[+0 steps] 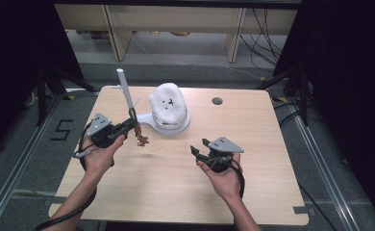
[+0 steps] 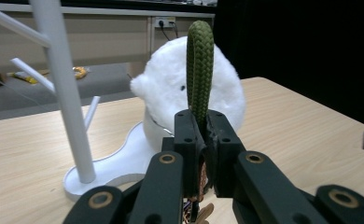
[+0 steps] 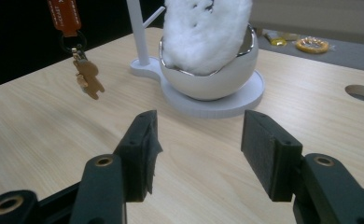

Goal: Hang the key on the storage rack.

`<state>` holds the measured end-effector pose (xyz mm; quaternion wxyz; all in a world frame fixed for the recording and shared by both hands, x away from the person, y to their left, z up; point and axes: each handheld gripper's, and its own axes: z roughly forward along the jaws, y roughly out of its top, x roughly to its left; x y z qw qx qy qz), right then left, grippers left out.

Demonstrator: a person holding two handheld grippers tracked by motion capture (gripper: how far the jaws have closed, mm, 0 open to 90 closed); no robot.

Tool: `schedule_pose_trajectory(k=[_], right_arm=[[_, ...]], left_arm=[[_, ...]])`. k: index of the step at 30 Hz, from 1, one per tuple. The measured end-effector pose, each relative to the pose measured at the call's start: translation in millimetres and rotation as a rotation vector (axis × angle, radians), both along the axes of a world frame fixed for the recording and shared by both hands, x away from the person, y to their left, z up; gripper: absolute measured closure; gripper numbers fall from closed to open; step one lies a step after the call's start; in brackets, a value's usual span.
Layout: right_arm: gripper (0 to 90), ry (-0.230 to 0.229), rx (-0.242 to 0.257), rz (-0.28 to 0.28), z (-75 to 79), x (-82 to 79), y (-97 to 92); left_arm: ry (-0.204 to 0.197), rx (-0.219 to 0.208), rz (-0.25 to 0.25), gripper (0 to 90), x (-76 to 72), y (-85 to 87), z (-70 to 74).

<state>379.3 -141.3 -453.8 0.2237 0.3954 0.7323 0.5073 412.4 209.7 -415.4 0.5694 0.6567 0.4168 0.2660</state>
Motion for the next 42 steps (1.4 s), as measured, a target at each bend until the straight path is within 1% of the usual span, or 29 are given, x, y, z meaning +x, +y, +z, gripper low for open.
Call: schedule_pose_trajectory(k=[3,5,6,7,8,10,11,13,14,15,16,17,18,20,21,22,23,24,25,26,28,29,31,32,35,37,39,40,42], right_arm=[[47.6,-0.011,0.006,-0.006,-1.9,0.0,-4.4],[47.5,0.001,0.004,-0.021,-2.6,-1.6,-7.2],[47.4,-0.014,-0.012,-0.015,-2.8,-1.0,-9.0],[47.4,0.002,0.002,-0.029,-3.4,-2.5,-9.3],[47.4,0.002,0.006,-0.023,-4.4,-2.6,-10.0],[47.4,-0.003,-0.002,-0.041,-5.2,-4.2,-11.9],[47.4,-0.004,0.002,-0.043,-5.9,-4.7,-12.5],[47.3,0.007,0.012,-0.047,-6.9,-5.7,-13.6],[47.2,-0.007,0.002,-0.035,-7.5,-4.4,-14.8],[47.3,0.000,-0.002,-0.028,-7.1,-4.9,-16.1],[47.3,-0.006,0.003,-0.042,-7.2,-5.8,-16.4],[47.3,-0.012,-0.008,-0.045,-7.5,-5.7,-17.3],[47.4,-0.019,-0.003,-0.048,-8.0,-5.5,-17.6],[47.5,-0.029,-0.014,-0.048,-7.9,-5.8,-19.0],[47.5,0.004,0.017,-0.059,-8.2,-7.9,-17.3],[47.5,0.001,0.026,-0.052,-9.1,-7.2,-17.1],[47.5,-0.011,0.000,-0.046,-8.8,-6.9,-18.6],[47.5,-0.011,0.001,-0.046,-9.1,-7.0,-18.7],[47.5,0.007,0.023,-0.054,-9.6,-8.2,-17.9],[47.5,0.009,0.025,-0.054,-9.8,-8.4,-17.8],[47.5,-0.007,0.018,-0.050,-10.7,-7.4,-18.3],[47.4,-0.004,0.018,-0.042,-10.9,-7.0,-18.6],[47.3,0.000,0.022,-0.047,-11.1,-7.7,-18.6],[47.3,0.017,0.036,-0.058,-11.0,-9.6,-17.0],[47.2,0.012,0.032,-0.056,-11.3,-9.3,-17.4],[47.2,0.019,0.031,-0.055,-10.8,-10.0,-17.7],[47.1,0.011,0.035,-0.052,-11.7,-9.5,-17.3],[47.1,0.004,0.025,-0.046,-11.9,-8.6,-18.0],[47.0,0.016,0.030,-0.055,-11.9,-10.1,-17.3]], left_arm=[[0.006,0.005,0.018,83.8,1.9,3.8,0.2],[0.007,0.008,0.034,83.8,3.2,6.1,0.1],[0.008,0.014,0.038,83.8,4.0,7.9,0.1],[0.009,0.014,0.048,83.8,5.0,9.4,-0.1],[0.009,0.020,0.052,83.8,5.6,10.8,-0.1],[0.008,0.023,0.065,83.8,7.3,13.2,-0.4],[0.011,0.024,0.073,83.8,7.8,14.3,-0.4],[0.007,0.030,0.085,83.8,9.2,16.6,-0.3],[0.006,0.032,0.090,83.8,9.8,17.6,-0.3],[0.003,0.035,0.095,83.8,10.4,18.6,-0.2],[0.002,0.039,0.102,83.8,11.1,19.6,0.0],[0.002,0.043,0.106,83.8,11.5,20.4,0.1],[0.002,0.042,0.109,83.8,12.3,21.2,0.0],[0.004,0.044,0.116,83.8,12.9,22.1,0.0],[0.009,0.044,0.125,83.8,14.3,23.9,-0.2],[0.011,0.047,0.129,83.8,15.1,24.7,-0.3],[0.013,0.048,0.135,83.8,15.9,25.3,-0.5],[0.012,0.051,0.138,83.8,16.9,26.2,-0.7],[0.012,0.048,0.143,83.8,17.8,26.8,-0.8],[0.013,0.051,0.148,83.8,18.5,27.7,-0.6],[0.011,0.051,0.154,83.8,20.4,28.9,-0.3],[0.011,0.054,0.160,83.8,21.2,29.4,0.1],[0.011,0.058,0.167,83.8,22.9,30.4,0.4],[0.012,0.057,0.170,83.8,23.7,30.9,0.4],[0.014,0.059,0.181,83.8,25.7,32.6,0.5],[0.014,0.053,0.192,83.8,27.3,33.6,0.7],[0.012,0.059,0.198,83.8,28.5,34.8,1.2],[0.012,0.058,0.203,83.8,29.2,35.1,1.4],[0.012,0.061,0.207,83.8,30.8,36.0,1.8]])
